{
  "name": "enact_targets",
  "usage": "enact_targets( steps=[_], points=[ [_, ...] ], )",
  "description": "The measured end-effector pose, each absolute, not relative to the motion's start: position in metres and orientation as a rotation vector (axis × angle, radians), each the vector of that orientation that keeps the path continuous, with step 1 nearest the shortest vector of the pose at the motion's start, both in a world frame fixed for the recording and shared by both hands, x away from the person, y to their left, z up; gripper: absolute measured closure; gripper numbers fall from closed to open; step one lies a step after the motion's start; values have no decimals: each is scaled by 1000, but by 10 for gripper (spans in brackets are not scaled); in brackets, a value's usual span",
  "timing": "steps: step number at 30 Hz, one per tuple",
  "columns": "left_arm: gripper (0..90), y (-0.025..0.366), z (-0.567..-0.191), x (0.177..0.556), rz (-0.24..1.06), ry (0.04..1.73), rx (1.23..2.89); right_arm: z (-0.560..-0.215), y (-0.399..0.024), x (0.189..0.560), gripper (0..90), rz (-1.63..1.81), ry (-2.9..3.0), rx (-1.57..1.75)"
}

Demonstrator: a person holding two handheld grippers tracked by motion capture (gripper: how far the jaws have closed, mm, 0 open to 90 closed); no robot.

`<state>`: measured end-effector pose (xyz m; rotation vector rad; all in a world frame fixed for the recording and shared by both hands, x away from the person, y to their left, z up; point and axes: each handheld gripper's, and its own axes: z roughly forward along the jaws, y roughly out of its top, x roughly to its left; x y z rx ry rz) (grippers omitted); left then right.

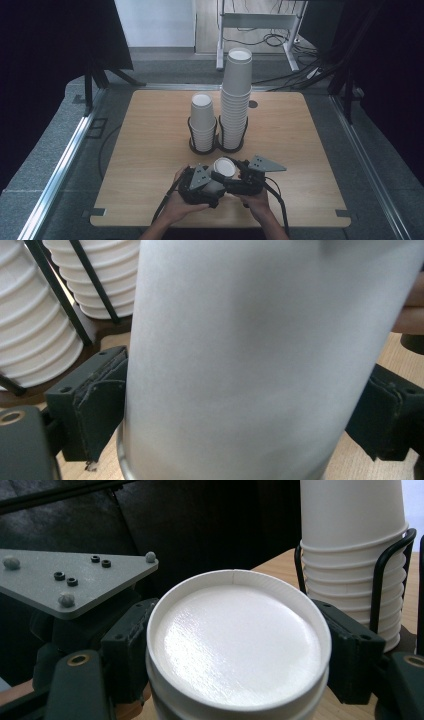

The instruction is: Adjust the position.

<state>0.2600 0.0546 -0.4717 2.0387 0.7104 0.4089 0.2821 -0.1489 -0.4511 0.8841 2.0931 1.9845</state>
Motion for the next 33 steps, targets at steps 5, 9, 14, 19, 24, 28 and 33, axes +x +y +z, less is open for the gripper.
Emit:
enact_targets(
  steps=[5,9,14,19,24,28,33],
  points=[
    [101,55,-472,259,428,699,2052,-451,-148,282,255,1972,2111,870],
    [113,55,-471,258,446,691,2057,-451,-148,283,251,1970,2123,867],
    [121,55,-471,257,457,675,2063,-451,-149,283,238,1978,2134,861],
    [123,58,-468,257,488,664,2061,-447,-149,283,143,1965,2150,855],
    [122,62,-467,258,517,676,2056,-443,-154,283,138,1957,2126,856],
    [122,64,-467,260,529,692,2051,-441,-158,283,138,1955,2110,857],
    [122,70,-466,262,556,718,2043,-440,-162,284,139,1952,2090,868]
  ],
)
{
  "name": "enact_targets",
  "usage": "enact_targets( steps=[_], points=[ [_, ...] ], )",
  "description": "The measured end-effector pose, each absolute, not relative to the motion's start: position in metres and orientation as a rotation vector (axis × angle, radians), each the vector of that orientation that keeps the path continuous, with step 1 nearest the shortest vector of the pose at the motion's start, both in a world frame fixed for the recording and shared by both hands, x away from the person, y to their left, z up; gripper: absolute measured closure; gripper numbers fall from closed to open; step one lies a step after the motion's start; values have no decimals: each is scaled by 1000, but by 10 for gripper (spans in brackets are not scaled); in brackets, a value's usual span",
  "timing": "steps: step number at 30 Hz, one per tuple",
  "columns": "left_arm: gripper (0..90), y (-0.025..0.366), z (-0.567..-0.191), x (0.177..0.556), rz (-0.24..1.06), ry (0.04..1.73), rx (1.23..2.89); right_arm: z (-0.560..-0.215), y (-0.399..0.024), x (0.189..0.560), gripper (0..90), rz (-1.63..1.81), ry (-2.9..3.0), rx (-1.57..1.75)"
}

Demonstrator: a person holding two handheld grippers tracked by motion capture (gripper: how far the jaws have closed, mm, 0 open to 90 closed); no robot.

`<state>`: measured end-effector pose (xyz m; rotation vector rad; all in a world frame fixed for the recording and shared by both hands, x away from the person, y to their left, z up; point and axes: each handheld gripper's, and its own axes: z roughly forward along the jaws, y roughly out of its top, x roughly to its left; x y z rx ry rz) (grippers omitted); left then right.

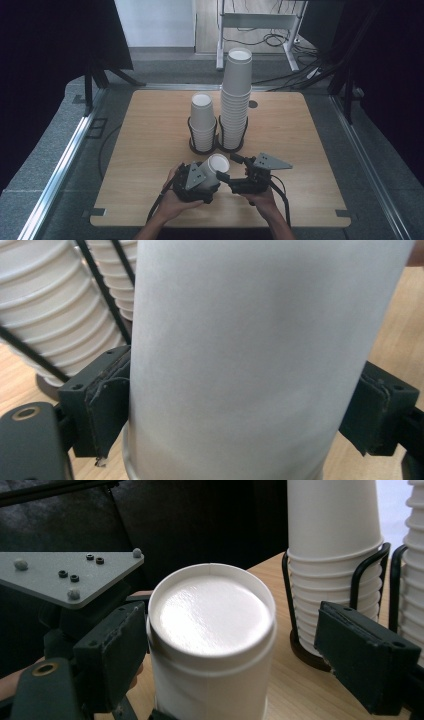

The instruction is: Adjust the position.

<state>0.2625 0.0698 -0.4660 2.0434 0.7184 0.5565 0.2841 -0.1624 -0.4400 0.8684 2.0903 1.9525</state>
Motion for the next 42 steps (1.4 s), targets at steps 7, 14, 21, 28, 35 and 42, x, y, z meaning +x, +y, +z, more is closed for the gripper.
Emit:
enact_targets(
  steps=[7,14,21,28,35,42],
  points=[
    [122,75,-467,265,628,744,2041,-438,-166,284,142,1962,2086,861],
    [122,79,-466,266,706,753,2055,-439,-169,286,144,1951,2088,867],
    [122,81,-466,266,776,754,2070,-440,-170,287,148,1870,2131,851],
    [122,78,-468,264,835,738,2091,-443,-164,288,143,1651,2251,786],
    [122,76,-472,265,851,733,2109,-446,-156,289,143,1581,2312,766],
    [122,78,-470,266,876,723,2120,-443,-153,292,143,1520,2360,728]
  ],
)
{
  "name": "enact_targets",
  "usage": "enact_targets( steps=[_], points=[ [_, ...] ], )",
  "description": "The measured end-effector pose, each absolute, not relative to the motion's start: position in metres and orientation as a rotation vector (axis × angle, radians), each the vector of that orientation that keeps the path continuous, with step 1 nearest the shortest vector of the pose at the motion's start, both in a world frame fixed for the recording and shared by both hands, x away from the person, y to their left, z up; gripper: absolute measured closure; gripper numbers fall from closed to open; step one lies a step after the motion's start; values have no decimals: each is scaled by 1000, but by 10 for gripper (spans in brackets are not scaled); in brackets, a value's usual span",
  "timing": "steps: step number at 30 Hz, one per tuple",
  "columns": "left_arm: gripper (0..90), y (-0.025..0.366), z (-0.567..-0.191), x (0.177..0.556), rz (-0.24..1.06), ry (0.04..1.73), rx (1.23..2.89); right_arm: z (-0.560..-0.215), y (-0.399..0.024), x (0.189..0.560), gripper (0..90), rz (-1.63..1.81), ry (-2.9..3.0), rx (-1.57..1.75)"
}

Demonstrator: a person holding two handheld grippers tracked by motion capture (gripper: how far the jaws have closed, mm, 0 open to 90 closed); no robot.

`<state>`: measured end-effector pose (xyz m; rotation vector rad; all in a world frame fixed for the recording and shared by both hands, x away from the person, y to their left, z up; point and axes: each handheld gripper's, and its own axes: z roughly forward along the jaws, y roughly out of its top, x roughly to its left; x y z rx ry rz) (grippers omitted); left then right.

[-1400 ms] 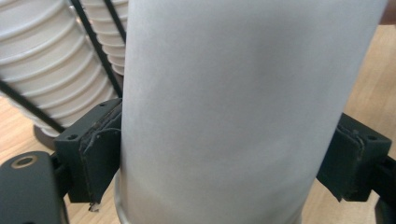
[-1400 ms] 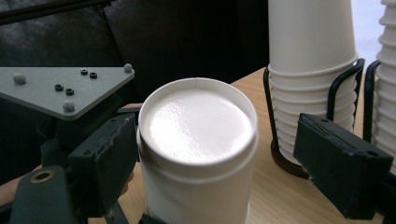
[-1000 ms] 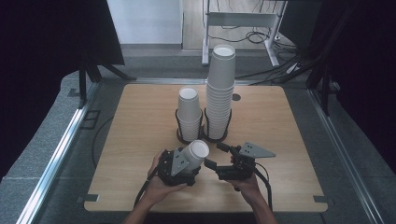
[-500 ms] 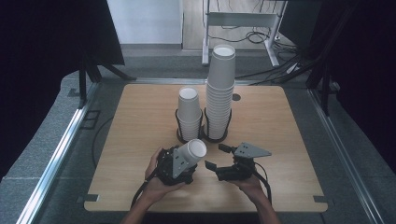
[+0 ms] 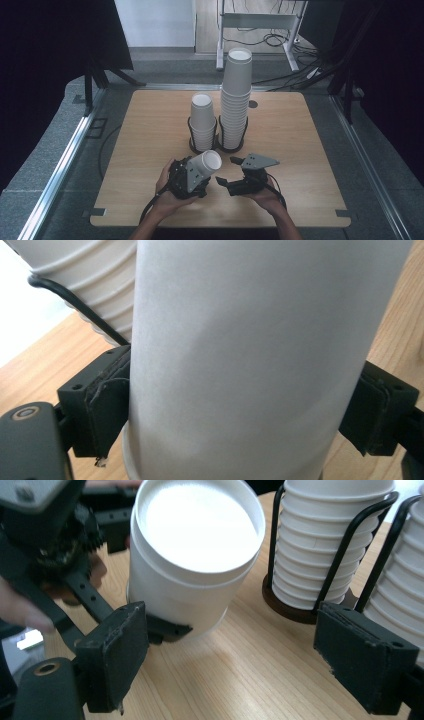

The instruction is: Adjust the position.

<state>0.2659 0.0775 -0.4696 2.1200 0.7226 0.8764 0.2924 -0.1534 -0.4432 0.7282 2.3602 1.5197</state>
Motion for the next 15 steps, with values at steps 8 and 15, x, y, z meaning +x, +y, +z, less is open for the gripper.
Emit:
enact_targets(
  steps=[8,15],
  points=[
    [122,73,-465,273,941,667,2159,-417,-138,314,131,1188,2593,544],
    [123,66,-462,275,1021,570,2237,-382,-130,329,132,1028,2725,435]
  ],
)
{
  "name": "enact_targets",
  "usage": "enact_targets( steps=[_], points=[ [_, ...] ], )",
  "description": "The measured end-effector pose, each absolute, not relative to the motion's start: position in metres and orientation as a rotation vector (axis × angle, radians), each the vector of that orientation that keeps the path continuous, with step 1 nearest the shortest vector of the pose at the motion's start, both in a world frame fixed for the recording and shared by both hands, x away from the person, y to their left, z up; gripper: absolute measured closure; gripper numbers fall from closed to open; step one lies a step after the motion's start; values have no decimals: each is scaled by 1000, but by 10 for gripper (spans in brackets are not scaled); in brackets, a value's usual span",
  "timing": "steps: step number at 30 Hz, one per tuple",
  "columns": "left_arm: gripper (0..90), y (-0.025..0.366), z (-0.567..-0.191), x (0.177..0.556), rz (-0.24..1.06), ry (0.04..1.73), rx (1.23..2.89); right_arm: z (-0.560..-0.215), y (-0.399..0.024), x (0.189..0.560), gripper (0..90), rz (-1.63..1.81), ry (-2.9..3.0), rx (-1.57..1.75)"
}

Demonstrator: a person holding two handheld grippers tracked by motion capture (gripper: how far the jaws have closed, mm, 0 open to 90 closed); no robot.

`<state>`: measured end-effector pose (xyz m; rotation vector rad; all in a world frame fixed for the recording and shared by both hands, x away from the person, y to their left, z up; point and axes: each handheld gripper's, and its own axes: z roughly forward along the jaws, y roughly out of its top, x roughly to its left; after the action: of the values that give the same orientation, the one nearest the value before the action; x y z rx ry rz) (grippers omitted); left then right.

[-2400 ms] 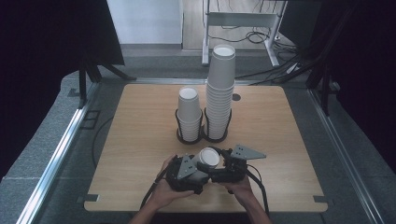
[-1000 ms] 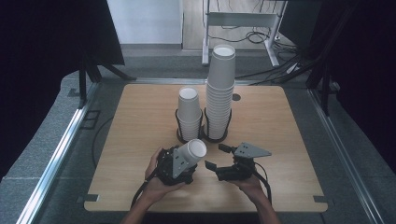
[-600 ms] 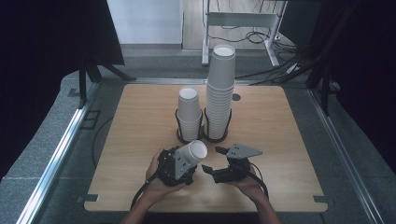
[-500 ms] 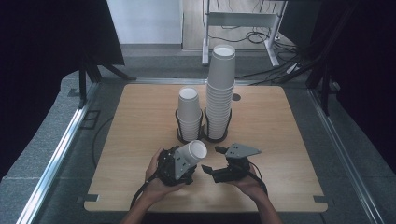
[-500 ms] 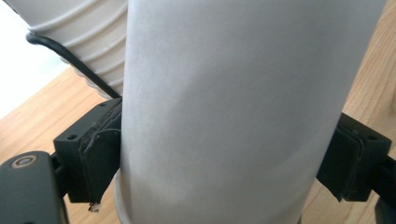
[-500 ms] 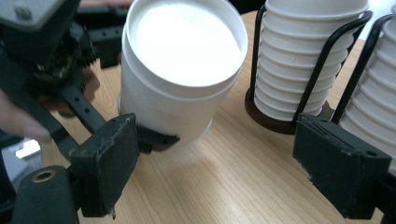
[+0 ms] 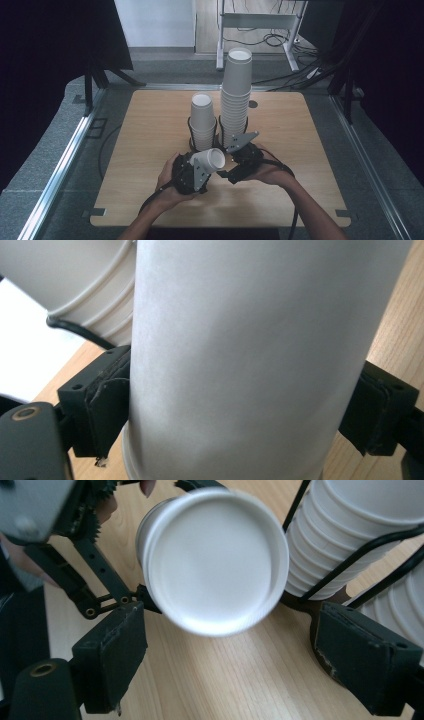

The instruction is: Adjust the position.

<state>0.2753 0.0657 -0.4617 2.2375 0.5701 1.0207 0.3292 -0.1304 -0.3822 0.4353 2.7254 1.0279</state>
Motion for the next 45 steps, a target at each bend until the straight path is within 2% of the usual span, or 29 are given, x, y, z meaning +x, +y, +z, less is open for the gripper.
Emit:
enact_targets(
  steps=[7,13,23,38,43,45],
  points=[
    [122,55,-459,277,1096,493,2295,-373,-111,341,132,702,2903,291],
    [123,44,-462,276,1143,445,2322,-377,-93,347,140,455,3003,220],
    [122,31,-466,273,1182,378,2365,-386,-79,357,200,298,3086,196],
    [122,23,-473,274,1164,365,2392,-401,-81,364,224,196,3156,228],
    [83,22,-476,275,1126,425,2363,-401,-81,365,235,224,3160,221],
    [9,22,-476,274,1116,441,2362,-402,-82,366,235,227,3147,226]
  ],
)
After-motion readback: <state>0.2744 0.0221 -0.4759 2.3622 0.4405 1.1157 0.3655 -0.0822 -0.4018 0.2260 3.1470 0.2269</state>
